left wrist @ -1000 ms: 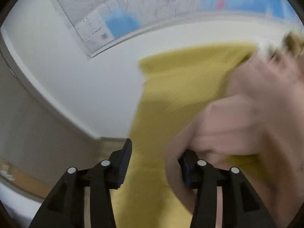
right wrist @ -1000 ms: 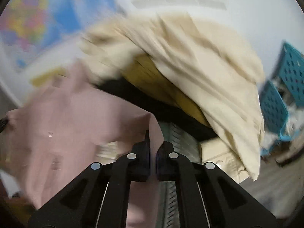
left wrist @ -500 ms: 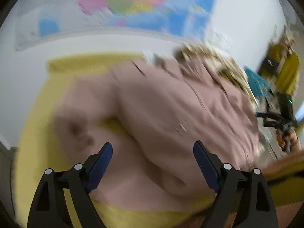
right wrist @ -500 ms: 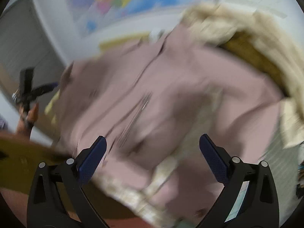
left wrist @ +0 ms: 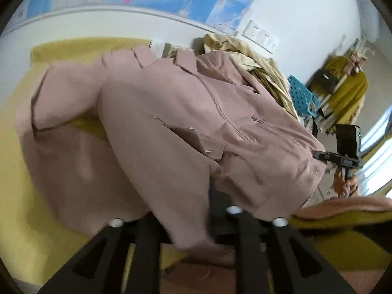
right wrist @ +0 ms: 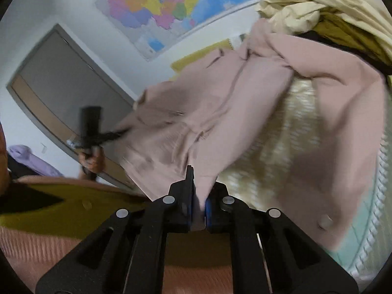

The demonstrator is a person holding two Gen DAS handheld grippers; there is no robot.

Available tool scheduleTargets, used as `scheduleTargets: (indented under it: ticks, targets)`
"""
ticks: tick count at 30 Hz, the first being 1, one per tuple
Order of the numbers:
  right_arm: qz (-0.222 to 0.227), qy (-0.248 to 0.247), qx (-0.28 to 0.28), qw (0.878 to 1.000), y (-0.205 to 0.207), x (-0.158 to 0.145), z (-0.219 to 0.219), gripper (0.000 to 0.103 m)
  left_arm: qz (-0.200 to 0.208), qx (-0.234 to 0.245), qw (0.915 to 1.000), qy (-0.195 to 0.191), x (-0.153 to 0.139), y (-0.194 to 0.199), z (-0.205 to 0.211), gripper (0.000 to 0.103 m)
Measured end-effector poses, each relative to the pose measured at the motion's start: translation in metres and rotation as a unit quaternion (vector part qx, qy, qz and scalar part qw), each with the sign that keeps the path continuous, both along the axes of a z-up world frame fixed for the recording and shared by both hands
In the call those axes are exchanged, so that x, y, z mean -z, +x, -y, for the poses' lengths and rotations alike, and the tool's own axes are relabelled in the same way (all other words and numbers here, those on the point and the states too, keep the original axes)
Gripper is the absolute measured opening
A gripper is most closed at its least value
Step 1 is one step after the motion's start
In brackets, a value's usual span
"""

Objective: Fold large clothes

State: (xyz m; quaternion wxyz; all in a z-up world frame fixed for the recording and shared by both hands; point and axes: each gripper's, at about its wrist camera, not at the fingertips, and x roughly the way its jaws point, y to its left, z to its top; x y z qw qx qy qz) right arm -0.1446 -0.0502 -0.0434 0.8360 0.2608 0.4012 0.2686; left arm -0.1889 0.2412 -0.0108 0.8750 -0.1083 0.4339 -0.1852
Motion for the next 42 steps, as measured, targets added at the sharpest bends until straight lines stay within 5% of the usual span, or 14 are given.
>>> scheduleTargets:
  ticks: [2,4,5,7,9,15,23,25,27,29,31,38,41,42]
  targets:
    - [-0.062,-0.042,-0.006,0.997,0.003,0.015,0.001,0.033,-0.005,-0.039,0.9952,0.090,-0.001,0.003,0.002,0.062]
    - [-0.104,-0.119,0.014,0.987,0.012,0.020,0.004,0.046,-0.006,-0.065,0.9898,0.126,-0.007,0.010,-0.008,0.072]
    - [-0.097,-0.130,0.022,0.986,0.015,0.013,0.008,0.047,0.005,-0.073,0.9907,0.114,-0.013,0.011,-0.016,0.073]
    - [-0.048,-0.159,0.045,0.985,0.028,-0.018,0.012,0.073,0.041,-0.109,0.9860,0.119,-0.031,0.020,-0.028,0.076]
    - [0.010,-0.190,0.063,0.980,0.045,-0.045,0.010,0.079,0.070,-0.107,0.9823,0.138,-0.042,0.040,-0.023,0.080]
    - [0.092,-0.277,0.090,0.952,0.176,-0.069,-0.028,0.078,0.100,-0.104,0.9713,0.189,-0.042,0.148,0.006,0.080]
    - [0.046,-0.465,0.090,0.880,0.331,0.001,-0.065,0.073,0.041,-0.133,0.9444,0.298,0.016,0.309,0.007,0.077]
    - [0.028,-0.481,0.094,0.871,0.343,0.020,-0.055,0.043,0.012,-0.138,0.9422,0.305,0.033,0.331,0.001,0.060]
    - [0.015,-0.478,0.101,0.872,0.352,0.026,-0.043,0.010,-0.007,-0.137,0.9494,0.282,0.043,0.351,-0.007,0.019]
    - [0.020,-0.446,0.107,0.888,0.357,0.017,-0.031,0.006,-0.007,-0.143,0.9492,0.280,0.043,0.362,-0.012,0.003]
    - [0.040,-0.389,0.134,0.911,0.360,-0.007,-0.013,0.005,0.007,-0.148,0.9494,0.277,0.037,0.372,-0.015,0.002]
    - [0.009,-0.389,0.155,0.908,0.381,0.009,-0.001,0.010,0.031,-0.179,0.9464,0.267,0.027,0.390,-0.032,0.006]
    - [0.019,-0.330,0.138,0.934,0.353,-0.004,0.014,0.043,0.046,-0.185,0.9497,0.249,0.020,0.374,-0.048,0.028]
    - [0.030,-0.306,0.132,0.942,0.338,-0.014,0.021,0.065,0.050,-0.185,0.9513,0.242,0.017,0.366,-0.052,0.037]
